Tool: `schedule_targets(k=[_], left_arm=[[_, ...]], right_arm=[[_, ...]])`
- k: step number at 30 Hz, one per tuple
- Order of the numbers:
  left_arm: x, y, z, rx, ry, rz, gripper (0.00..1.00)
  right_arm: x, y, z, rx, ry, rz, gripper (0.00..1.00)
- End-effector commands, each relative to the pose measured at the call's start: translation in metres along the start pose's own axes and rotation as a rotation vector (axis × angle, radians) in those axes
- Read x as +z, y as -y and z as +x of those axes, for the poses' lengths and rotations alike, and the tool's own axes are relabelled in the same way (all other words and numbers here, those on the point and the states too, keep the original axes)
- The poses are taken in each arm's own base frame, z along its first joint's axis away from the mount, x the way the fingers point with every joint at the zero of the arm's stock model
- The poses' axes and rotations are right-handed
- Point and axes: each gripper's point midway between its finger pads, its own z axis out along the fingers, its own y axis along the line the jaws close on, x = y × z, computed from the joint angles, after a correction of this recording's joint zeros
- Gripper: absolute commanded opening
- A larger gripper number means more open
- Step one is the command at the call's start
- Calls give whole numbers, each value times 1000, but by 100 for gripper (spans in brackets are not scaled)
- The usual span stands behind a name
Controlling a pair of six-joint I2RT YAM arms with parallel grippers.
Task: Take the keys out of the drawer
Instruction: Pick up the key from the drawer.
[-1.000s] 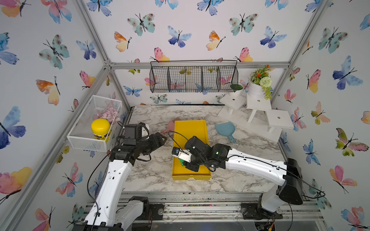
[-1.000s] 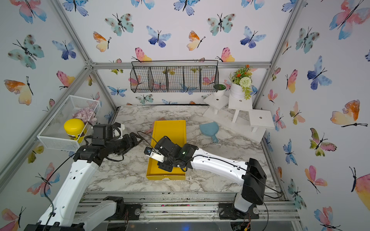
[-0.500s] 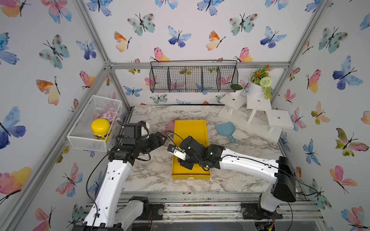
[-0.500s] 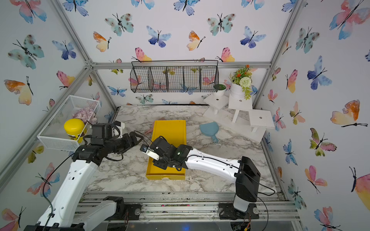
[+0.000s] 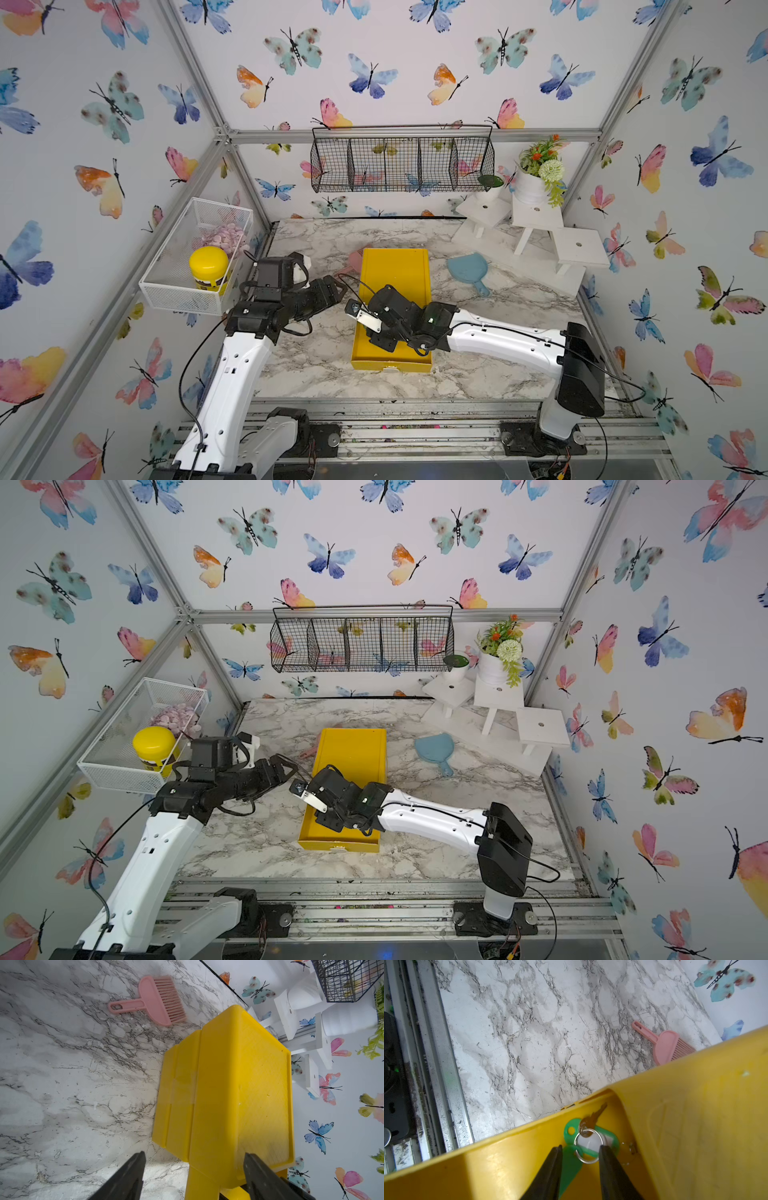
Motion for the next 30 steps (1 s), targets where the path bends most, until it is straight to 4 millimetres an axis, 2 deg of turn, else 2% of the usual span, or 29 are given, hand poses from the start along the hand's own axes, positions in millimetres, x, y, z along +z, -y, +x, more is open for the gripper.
schedule_targets(k=[1, 6, 17, 25, 30], left_arm=[[-6, 7, -4, 39, 8, 13, 80], [-8, 7, -5, 49, 12, 6, 80], [-6, 9, -8, 56, 22, 15, 80], [-4, 13, -10, 67, 20, 24, 80], [-4, 14, -9, 72, 18, 24, 80]], right_arm=[[6, 11, 1, 46, 10, 56, 35], [2, 9, 5, 50, 2, 40, 32], [-19, 5, 20, 41, -7, 12, 33], [-19, 9, -17, 36, 74, 9, 37], [-8, 6, -22, 41, 86, -1, 38]])
